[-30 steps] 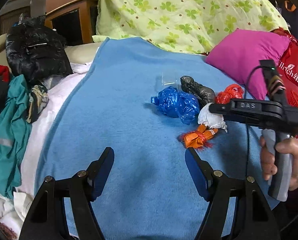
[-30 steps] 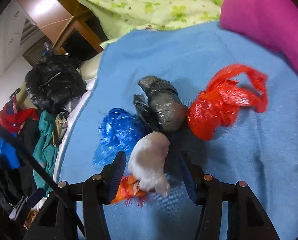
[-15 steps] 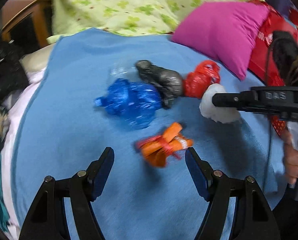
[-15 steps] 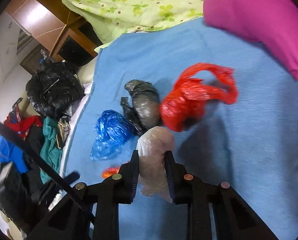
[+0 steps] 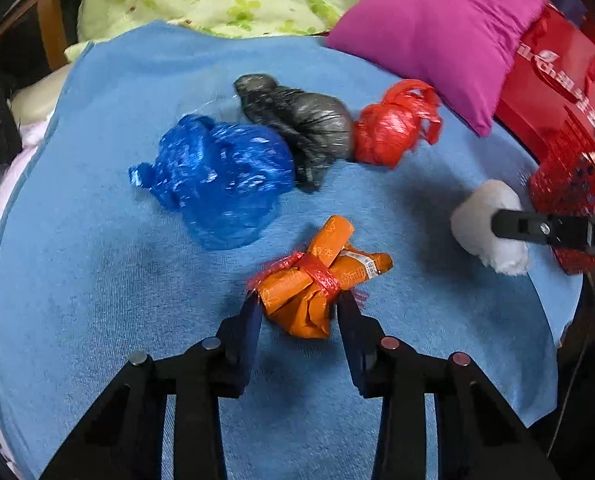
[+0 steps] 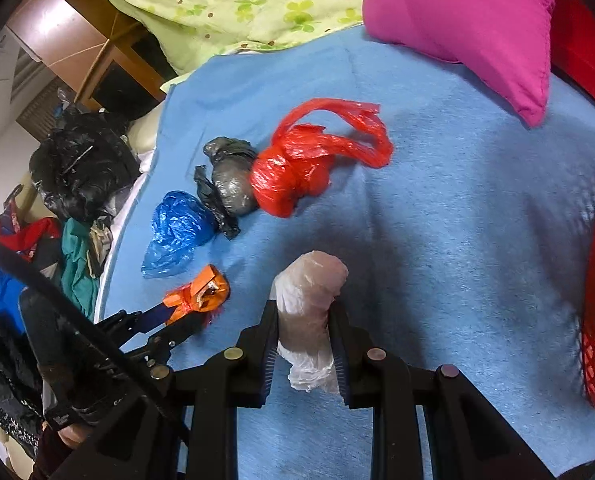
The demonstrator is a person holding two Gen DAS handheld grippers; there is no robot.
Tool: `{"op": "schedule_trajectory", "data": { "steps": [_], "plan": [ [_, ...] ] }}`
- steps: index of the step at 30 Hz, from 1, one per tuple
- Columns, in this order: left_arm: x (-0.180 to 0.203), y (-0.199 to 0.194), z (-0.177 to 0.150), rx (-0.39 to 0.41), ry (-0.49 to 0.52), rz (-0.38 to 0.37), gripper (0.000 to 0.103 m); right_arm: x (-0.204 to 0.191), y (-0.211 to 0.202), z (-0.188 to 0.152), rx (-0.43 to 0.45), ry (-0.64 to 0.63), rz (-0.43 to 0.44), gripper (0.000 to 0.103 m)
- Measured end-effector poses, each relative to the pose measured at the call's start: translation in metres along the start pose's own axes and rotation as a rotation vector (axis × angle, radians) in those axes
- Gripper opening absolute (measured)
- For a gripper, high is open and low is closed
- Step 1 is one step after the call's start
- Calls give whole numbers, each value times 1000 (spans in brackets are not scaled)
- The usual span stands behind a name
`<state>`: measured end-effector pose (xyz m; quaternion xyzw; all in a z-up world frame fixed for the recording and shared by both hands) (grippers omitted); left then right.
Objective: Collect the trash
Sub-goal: 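Lift the orange bag with the left tool while the right tool carries the white bag to the basket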
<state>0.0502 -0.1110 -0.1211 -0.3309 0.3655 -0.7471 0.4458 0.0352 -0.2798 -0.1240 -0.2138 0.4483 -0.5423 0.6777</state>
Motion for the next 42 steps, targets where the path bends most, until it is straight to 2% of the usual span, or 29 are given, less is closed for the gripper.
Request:
{"op": "schedule_trajectory", "data": {
  "steps": [4, 8, 12, 20, 23, 29, 34, 42],
  "plan": [
    [15, -13, -5, 29, 36, -18, 40, 0, -2, 0, 4, 8, -7, 27],
    [22, -25, -5, 81, 25, -31, 40, -5, -7, 3, 23, -10, -30, 27],
    [19, -39, -8, 134, -6, -21, 40, -15, -22, 10, 81, -51, -37, 27],
    [9, -63, -5, 185, -118, 92, 40, -33, -55, 20, 206, -130, -61, 27],
    [12, -73, 1, 208, -125, 162, 40, -38, -69, 22, 257, -148, -66, 27],
    [27, -110, 18, 296, -120, 231, 40, -48, -102, 27, 377, -203, -69, 27],
    [45, -134, 27, 354, -104, 251, 40, -44, -127, 25, 443, -205, -58, 27],
    [73, -149, 39, 399, -76, 246, 40, -23, -162, 19, 531, -210, -105, 27]
  ]
}}
Point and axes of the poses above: each gripper's, at about its wrist camera, not at the fingertips, and y roughly the way its jaws point, x to its right, z to its top, the point moved 9 cm from there along y, roughly the way its jaws point, and after that the axes turned 10 degrees about -y, right-handed, at the moved point
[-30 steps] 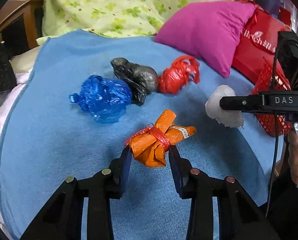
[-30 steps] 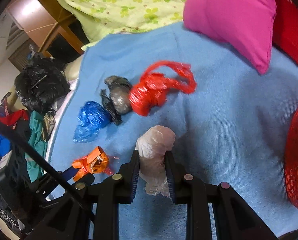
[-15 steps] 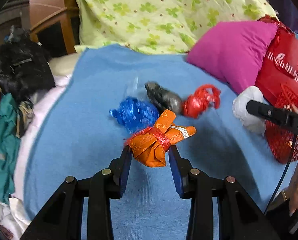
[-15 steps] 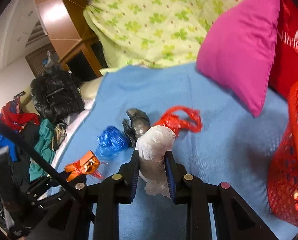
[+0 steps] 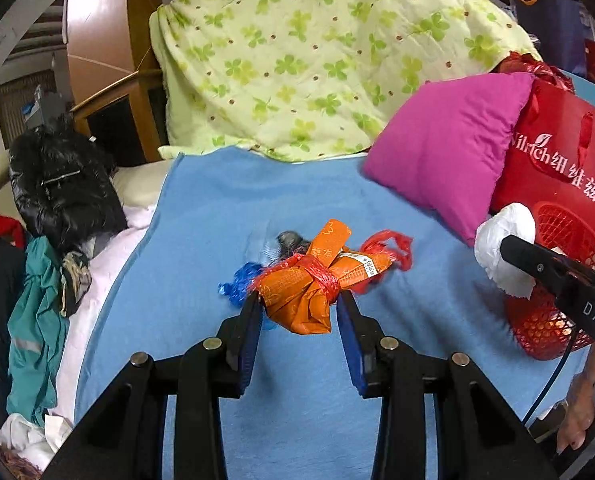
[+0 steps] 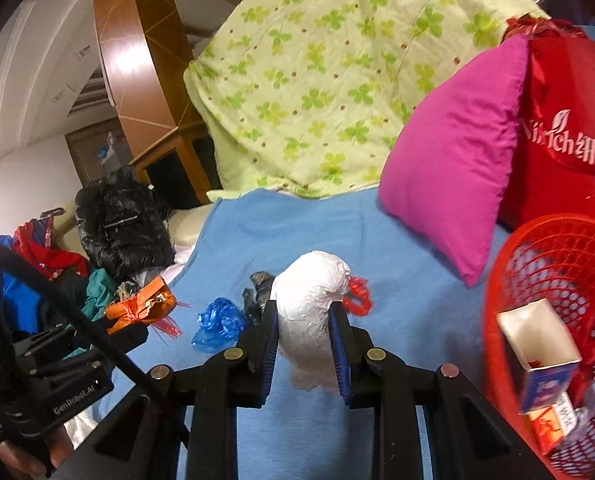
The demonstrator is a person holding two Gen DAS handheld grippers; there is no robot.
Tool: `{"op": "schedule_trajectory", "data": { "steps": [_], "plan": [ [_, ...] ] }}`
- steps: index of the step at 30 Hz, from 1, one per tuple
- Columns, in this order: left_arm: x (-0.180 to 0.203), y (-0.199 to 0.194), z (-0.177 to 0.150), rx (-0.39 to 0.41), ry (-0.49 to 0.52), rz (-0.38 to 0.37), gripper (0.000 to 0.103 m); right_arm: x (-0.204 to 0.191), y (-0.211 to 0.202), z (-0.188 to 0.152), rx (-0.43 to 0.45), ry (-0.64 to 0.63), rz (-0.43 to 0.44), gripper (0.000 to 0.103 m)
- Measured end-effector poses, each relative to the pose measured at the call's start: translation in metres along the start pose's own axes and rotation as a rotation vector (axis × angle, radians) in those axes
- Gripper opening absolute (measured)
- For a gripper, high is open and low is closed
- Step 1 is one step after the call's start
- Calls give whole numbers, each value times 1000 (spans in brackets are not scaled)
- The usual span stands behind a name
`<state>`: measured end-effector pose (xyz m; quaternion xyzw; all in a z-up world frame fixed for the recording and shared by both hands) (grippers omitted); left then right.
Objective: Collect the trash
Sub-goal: 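Lift the orange bag with the left tool while the right tool carries the white bag to the basket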
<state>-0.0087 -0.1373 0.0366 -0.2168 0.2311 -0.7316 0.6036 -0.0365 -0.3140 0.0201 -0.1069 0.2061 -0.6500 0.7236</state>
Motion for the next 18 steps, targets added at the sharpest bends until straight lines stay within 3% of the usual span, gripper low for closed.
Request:
{"op": "schedule_trajectory", "data": {
  "steps": [18],
  "plan": [
    [55, -10, 21, 41, 66, -60, 40, 58, -48, 24, 155, 143, -85, 27]
  ]
}}
Point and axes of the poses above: each gripper's, at about its wrist camera, not at the fingertips, and y roughly the way its jaws point, x to its right, z to its top, the point moved 9 cm from there along y, roughly the way its jaws point, and after that the axes turned 10 degrees about -y, right-handed, at the moved point
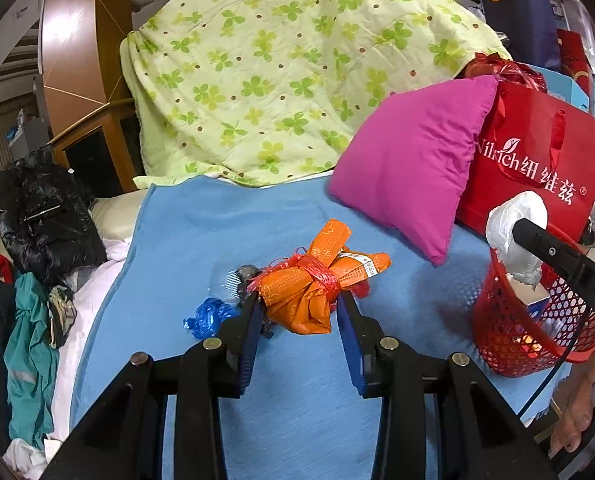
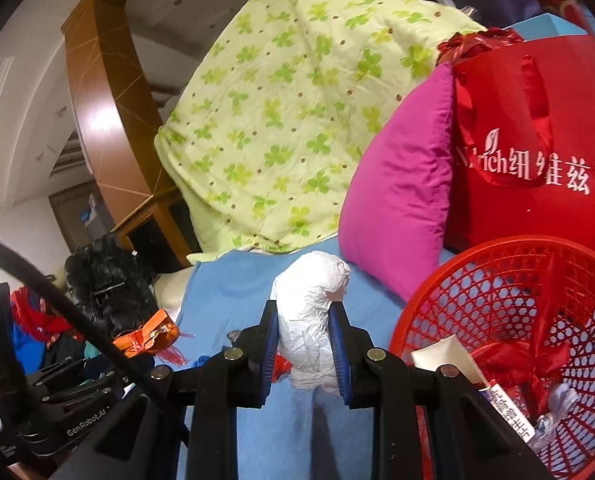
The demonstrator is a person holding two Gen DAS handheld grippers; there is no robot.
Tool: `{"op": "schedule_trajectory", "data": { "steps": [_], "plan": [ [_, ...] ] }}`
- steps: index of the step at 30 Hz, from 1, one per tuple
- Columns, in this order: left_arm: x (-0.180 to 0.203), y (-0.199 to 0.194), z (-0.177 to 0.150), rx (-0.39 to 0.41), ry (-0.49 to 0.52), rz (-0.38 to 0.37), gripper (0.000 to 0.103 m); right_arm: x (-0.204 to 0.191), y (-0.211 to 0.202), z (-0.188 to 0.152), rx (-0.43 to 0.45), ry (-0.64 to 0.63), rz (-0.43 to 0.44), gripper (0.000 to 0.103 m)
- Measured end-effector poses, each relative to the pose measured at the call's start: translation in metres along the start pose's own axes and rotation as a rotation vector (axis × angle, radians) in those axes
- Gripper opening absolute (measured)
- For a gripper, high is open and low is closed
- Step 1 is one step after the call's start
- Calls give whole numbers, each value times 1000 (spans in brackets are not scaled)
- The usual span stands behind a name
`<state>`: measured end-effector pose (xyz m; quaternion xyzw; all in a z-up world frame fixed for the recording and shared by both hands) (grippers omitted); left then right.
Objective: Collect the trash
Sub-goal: 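Lift the orange bag with the left tool while the right tool carries the white bag to the basket, then open both tools over the red basket to drop the orange and white bags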
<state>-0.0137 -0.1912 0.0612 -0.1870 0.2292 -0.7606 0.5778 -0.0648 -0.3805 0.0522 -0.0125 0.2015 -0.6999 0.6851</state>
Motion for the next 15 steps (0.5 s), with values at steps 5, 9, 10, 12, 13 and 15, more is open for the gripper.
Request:
{"op": "schedule_trajectory", "data": {
  "steps": [5, 9, 10, 12, 13, 15],
  "plan": [
    [13, 2, 6, 5, 13, -17, 40, 12, -4, 3, 12, 23, -17, 27],
    [24, 5, 8, 2, 26, -34, 40, 22, -9, 7, 26, 35, -29, 27],
    [27, 5, 9, 2, 30, -38, 40, 24, -10, 7, 28, 39, -31, 27],
    [33, 7, 10, 0, 37, -46, 40, 29, -13, 8, 34, 47, -38, 27],
    [36, 7, 10, -2, 38, -51, 40, 31, -14, 8, 36, 50, -40, 27],
    [41, 8, 11, -3, 42, -60, 40, 36, -17, 9, 41, 61, -44, 27]
  ]
}}
Point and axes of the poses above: each gripper's, at about its wrist camera, not at the fingertips, and y roughly the way its jaws point, x to its right, z to its top, the point moved 9 cm from there along y, roughly the way its jaws point, and after that the axes turned 10 degrees about -y, right-handed, at the moved point
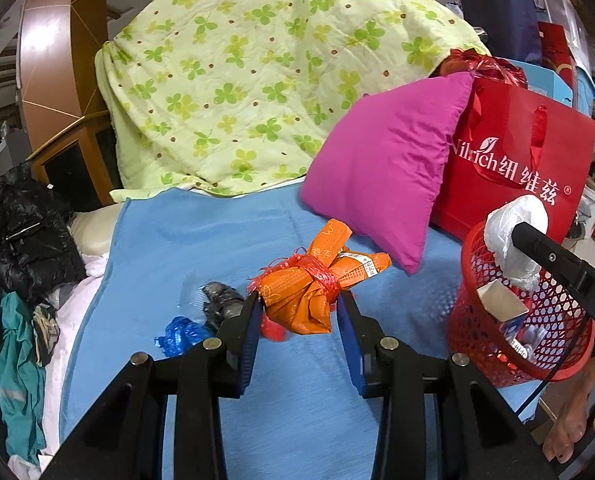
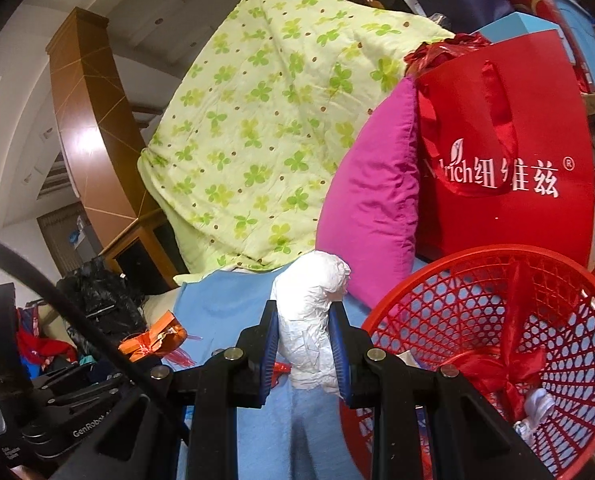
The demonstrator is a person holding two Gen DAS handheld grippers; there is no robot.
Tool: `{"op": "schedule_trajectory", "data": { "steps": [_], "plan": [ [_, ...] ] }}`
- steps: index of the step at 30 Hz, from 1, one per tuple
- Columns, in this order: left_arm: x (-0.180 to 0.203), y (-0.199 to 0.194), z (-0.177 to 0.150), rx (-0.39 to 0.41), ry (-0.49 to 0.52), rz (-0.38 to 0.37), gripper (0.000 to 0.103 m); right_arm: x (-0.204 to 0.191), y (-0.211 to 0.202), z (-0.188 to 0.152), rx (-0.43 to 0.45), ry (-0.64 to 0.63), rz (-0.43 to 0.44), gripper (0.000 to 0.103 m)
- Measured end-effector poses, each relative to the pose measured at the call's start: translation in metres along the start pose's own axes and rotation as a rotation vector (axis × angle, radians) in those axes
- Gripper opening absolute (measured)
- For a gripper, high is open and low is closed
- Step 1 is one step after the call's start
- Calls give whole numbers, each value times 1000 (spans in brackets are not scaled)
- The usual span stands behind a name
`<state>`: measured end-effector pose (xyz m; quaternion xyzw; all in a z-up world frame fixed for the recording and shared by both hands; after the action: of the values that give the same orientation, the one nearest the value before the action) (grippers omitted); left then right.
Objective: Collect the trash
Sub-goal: 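Open both tools over the red basket to drop the orange and white bags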
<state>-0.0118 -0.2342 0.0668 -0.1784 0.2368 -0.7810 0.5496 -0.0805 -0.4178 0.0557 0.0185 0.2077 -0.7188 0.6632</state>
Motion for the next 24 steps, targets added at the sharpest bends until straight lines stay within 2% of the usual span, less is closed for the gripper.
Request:
{"op": "schedule_trajectory", "data": {
  "steps": [24],
  "plan": [
    [81, 12, 21, 5, 85, -113, 40, 56, -23, 11, 46, 120, -79, 27]
  ]
}}
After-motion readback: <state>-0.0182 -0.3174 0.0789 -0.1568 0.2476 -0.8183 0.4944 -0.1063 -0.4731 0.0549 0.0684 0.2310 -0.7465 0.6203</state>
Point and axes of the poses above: each gripper's, at about its wrist camera, not at the fingertips, and y roughly the way its jaws point, x to its right, z to its top, the point moved 9 cm from there along y, roughly the way its jaws point, and after that the axes turned 10 degrees about -y, right-handed, at the moved point
